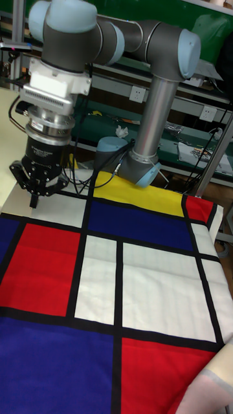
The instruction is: Take the object down from the shelf
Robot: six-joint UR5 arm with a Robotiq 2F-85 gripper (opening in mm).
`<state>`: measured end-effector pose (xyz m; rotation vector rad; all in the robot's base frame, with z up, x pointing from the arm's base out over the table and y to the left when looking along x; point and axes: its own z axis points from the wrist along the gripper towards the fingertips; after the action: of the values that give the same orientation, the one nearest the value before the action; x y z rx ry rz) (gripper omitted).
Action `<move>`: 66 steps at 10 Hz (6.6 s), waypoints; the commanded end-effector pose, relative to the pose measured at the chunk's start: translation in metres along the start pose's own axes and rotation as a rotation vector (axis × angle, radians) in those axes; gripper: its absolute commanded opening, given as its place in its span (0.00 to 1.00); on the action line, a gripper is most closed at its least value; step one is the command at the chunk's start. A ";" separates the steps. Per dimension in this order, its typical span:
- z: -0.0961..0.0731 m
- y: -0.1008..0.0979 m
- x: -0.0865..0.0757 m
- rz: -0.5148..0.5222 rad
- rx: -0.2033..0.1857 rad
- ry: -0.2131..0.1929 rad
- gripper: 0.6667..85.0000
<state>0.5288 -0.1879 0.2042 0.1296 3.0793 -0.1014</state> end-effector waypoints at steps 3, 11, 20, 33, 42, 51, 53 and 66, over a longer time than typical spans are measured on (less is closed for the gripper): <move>-0.034 -0.027 0.007 -0.036 -0.013 0.036 0.00; -0.054 -0.037 0.007 -0.048 -0.022 0.047 0.00; -0.083 -0.093 0.012 -0.133 0.002 0.045 0.00; -0.065 -0.047 -0.012 -0.195 -0.123 0.030 0.34; -0.066 -0.044 -0.016 -0.236 -0.133 0.012 0.35; -0.065 -0.055 -0.004 -0.296 -0.098 0.062 0.39; -0.076 -0.061 0.002 -0.294 -0.118 0.065 0.42; -0.102 -0.080 0.012 -0.183 -0.136 -0.013 0.00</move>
<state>0.5019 -0.2589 0.3077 -0.1673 3.0823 0.0964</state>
